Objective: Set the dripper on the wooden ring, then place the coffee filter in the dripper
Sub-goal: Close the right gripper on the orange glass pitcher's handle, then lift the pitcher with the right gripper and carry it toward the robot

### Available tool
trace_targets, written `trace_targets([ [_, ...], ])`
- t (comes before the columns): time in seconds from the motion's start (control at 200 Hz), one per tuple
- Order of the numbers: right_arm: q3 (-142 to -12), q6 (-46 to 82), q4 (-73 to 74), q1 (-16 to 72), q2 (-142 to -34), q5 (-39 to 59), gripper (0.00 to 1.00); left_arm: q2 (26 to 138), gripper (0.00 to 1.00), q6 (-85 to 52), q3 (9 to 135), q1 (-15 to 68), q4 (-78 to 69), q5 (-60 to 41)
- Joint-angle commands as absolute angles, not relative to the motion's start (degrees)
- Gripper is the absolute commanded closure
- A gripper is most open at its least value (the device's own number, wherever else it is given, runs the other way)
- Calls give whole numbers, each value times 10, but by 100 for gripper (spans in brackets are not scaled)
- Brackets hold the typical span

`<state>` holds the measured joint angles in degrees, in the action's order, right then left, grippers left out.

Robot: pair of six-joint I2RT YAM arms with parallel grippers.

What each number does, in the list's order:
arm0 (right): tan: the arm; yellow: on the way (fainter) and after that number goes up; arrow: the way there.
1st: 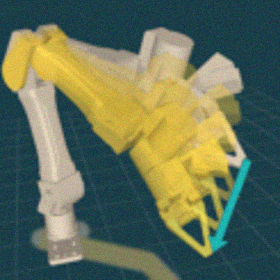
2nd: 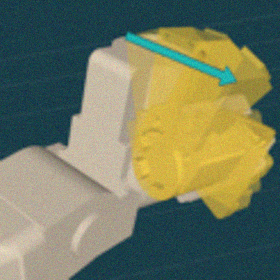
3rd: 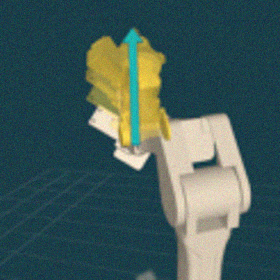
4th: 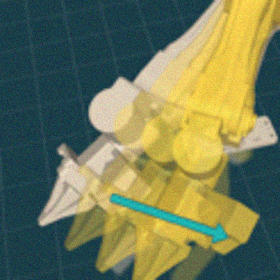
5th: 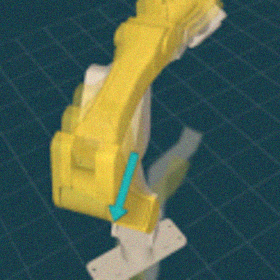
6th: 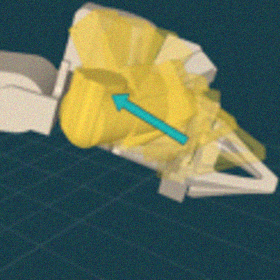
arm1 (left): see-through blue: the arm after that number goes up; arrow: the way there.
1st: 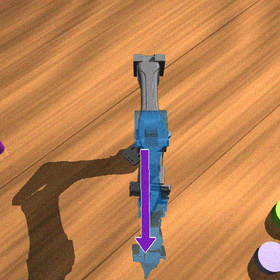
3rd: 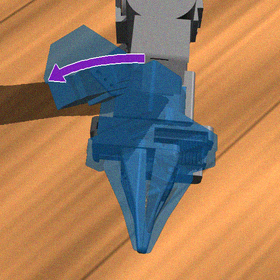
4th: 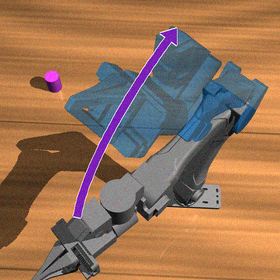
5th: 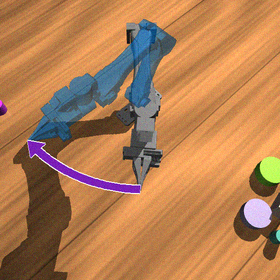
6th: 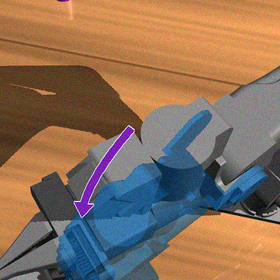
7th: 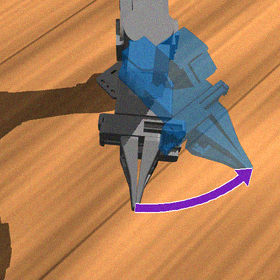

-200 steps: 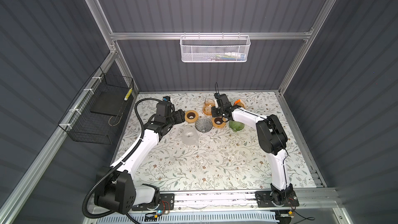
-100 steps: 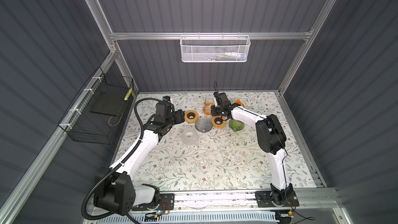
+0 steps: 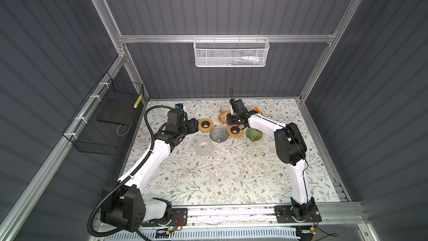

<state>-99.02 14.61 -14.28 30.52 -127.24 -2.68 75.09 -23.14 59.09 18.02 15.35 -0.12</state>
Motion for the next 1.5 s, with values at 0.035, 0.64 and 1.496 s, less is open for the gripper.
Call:
trace_targets([
  [0.035, -1002, 151, -158, 307, -1284, -24, 74, 733, 31, -223, 602, 179, 162, -10],
  [0.64, -1010, 137, -177, 308, -1272, -25, 99, 725, 31, -222, 608, 179, 174, -4],
  [1.496, -936, 112, -168, 324, -1137, -30, 100, 715, 30, -230, 640, 179, 209, 12],
])
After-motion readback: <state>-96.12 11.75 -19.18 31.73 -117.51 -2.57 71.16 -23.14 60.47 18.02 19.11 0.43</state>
